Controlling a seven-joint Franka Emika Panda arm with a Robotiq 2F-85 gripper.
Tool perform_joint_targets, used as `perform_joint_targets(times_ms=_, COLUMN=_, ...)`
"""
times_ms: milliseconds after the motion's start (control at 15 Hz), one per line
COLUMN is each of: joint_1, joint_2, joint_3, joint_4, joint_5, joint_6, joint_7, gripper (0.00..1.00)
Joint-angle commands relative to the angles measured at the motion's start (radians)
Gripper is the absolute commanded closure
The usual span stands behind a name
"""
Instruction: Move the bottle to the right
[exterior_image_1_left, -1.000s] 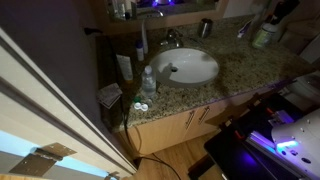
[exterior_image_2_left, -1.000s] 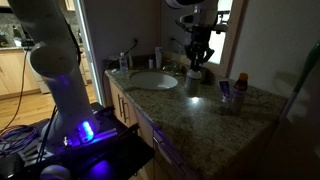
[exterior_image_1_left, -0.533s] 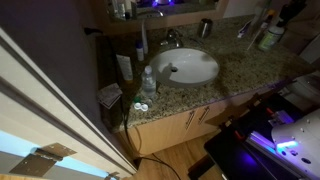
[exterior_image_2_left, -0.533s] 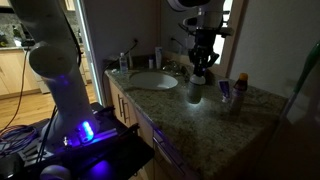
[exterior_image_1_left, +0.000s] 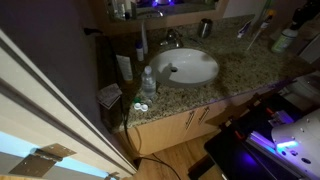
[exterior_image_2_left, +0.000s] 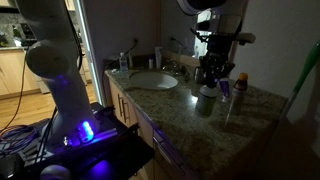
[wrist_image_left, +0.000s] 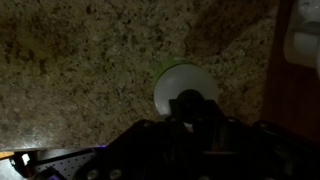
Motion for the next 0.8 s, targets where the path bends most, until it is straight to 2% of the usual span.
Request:
perform_joint_targets(times_ms=0, joint_1=-0.005, joint_2=0.005, joint_3=0.004, joint_4=0.004, joint_5=0.001, joint_6=-0.002, joint_7=-0.001, gripper=0.7)
perform_joint_targets(times_ms=67, joint_1=-0.003, joint_2=0.005, joint_3=0.007, joint_4=0.004, joint_5=0.001, joint_6=-0.002, joint_7=0.0, gripper=0.7)
perform_joint_targets(times_ms=133, joint_1=-0.001, joint_2=0.005, joint_3=0.01, joint_4=0.004, joint_5=0.001, joint_6=-0.002, joint_7=0.0, gripper=0.93)
perform_joint_targets(times_ms=600, joint_1=-0.023, joint_2=0.034, joint_3=-0.021, joint_4=0.018, joint_5=-0.004, joint_6=0.072, joint_7=0.001, gripper=0.93)
perform_joint_targets(times_ms=733, joint_1=-0.022, joint_2=0.031, joint_3=-0.023, joint_4=0.023, joint_5=0.032, joint_6=0.003, joint_7=0.001, gripper=0.93)
